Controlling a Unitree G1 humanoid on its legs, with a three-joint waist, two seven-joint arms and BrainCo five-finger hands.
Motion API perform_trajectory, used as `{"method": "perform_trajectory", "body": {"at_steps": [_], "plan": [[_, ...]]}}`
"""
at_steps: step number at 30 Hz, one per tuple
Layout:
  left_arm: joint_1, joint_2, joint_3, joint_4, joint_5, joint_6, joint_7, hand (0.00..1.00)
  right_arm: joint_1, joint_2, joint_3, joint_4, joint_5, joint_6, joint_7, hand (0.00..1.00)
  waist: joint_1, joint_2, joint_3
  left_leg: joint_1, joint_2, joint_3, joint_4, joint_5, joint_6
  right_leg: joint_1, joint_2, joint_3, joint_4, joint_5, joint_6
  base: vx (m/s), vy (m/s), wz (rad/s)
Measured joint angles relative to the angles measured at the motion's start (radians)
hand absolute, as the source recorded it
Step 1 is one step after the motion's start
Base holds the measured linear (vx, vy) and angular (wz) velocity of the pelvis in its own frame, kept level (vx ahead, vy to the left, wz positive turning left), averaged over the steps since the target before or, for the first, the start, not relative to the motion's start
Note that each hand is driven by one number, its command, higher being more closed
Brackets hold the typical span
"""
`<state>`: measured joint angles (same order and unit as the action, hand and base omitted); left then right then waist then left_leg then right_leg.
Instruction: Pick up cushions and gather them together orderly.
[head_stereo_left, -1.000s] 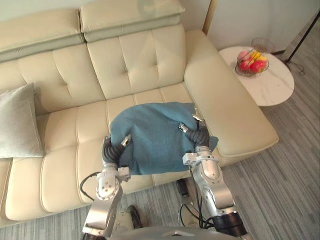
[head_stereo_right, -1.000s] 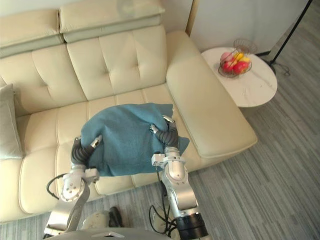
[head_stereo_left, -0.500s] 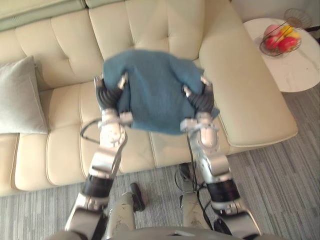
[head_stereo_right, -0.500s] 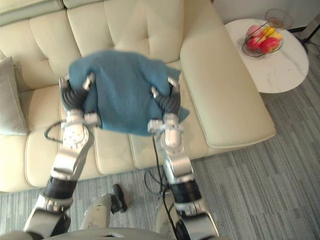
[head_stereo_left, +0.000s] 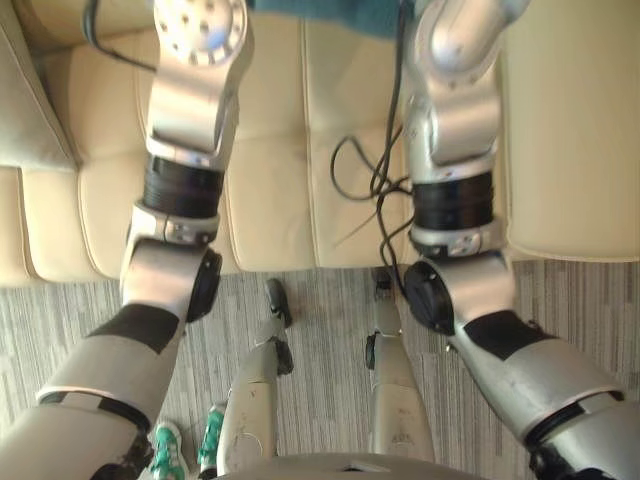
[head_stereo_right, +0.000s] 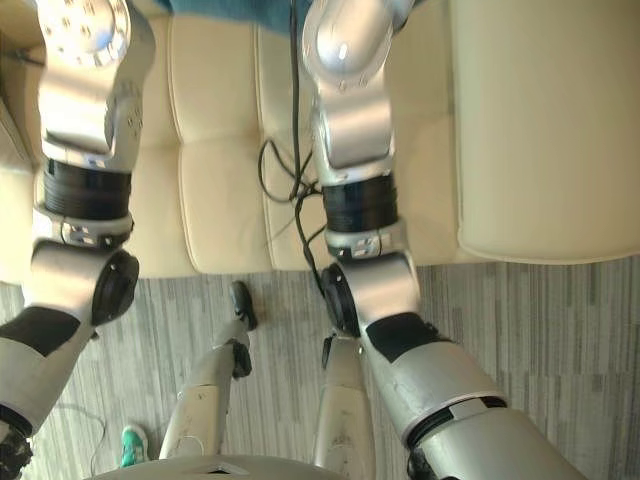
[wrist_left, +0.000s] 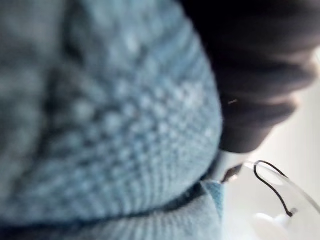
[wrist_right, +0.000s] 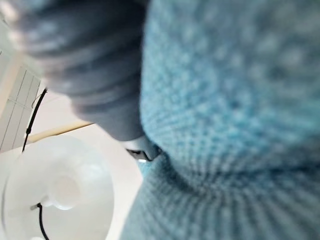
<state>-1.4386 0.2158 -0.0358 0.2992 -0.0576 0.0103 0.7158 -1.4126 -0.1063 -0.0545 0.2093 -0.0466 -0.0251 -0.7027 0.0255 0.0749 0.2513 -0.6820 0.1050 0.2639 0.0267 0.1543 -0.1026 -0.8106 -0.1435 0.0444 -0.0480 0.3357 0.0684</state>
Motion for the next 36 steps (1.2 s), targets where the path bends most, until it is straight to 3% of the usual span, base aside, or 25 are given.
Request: {"method": "perform_trajectory", "body": {"at_steps": [5, 12, 19, 24, 30, 31, 36], "plan": [[-0.069, 0.014, 0.007, 0.08, -0.001, -0.013, 0.0, 0.0, -0.136, -0.055, 0.012, 0.107, 0.001, 0.003, -0.041, 0.0, 0.007, 0.0, 0.001, -0.04, 0.003, -0.017, -0.103, 0.076, -0.014, -0.063, 0.012, -0.033, -0.009, 0.003, -0.003, -0.02, -0.038, 0.17], [-0.072, 0.02, 0.035, 0.166, -0.025, -0.019, 0.0, 0.0, -0.228, -0.161, 0.073, 0.212, 0.007, 0.004, -0.067, 0.0, 0.012, 0.002, 0.036, -0.146, 0.011, -0.027, -0.104, 0.1, -0.022, -0.143, 0.013, -0.068, -0.024, 0.009, -0.009, 0.02, 0.006, 0.14], [-0.058, 0.041, 0.098, 0.266, -0.068, 0.02, -0.075, 0.0, -0.249, -0.224, 0.112, 0.321, 0.081, 0.019, 0.062, 0.0, -0.004, 0.003, 0.126, -0.265, 0.031, -0.03, -0.105, 0.154, -0.043, -0.256, 0.031, -0.088, -0.013, 0.027, -0.026, 0.05, 0.031, 0.07], [0.044, 0.028, 0.164, 0.261, -0.101, 0.026, -0.086, 0.0, -0.172, -0.223, 0.096, 0.311, 0.082, 0.028, 0.094, 0.0, -0.029, 0.002, 0.144, -0.32, 0.034, -0.028, -0.105, 0.173, -0.047, -0.326, 0.034, -0.083, 0.011, 0.033, -0.029, 0.05, 0.026, 0.01], [0.202, -0.011, 0.201, 0.203, -0.139, 0.009, -0.088, 0.0, -0.073, -0.224, 0.054, 0.207, 0.101, 0.01, 0.129, 0.0, -0.035, 0.002, 0.144, -0.316, 0.037, -0.022, -0.105, 0.174, -0.037, -0.345, 0.038, -0.075, 0.053, 0.008, -0.028, 0.05, 0.024, -0.02], [0.26, -0.032, 0.222, 0.171, -0.156, -0.001, -0.087, 0.0, -0.035, -0.224, 0.042, 0.186, 0.121, -0.004, 0.13, 0.0, -0.036, 0.001, 0.144, -0.314, 0.039, -0.019, -0.105, 0.163, -0.024, -0.347, 0.04, -0.075, 0.06, 0.006, -0.031, 0.06, 0.011, -0.02], [0.378, -0.059, 0.268, 0.09, -0.25, -0.049, -0.084, 0.0, 0.062, -0.22, 0.03, 0.073, 0.21, -0.022, 0.137, 0.0, -0.033, -0.004, 0.148, -0.29, 0.035, -0.007, -0.105, 0.149, -0.024, -0.338, 0.042, -0.056, 0.069, 0.006, -0.027, 0.08, -0.004, -0.05]]}}
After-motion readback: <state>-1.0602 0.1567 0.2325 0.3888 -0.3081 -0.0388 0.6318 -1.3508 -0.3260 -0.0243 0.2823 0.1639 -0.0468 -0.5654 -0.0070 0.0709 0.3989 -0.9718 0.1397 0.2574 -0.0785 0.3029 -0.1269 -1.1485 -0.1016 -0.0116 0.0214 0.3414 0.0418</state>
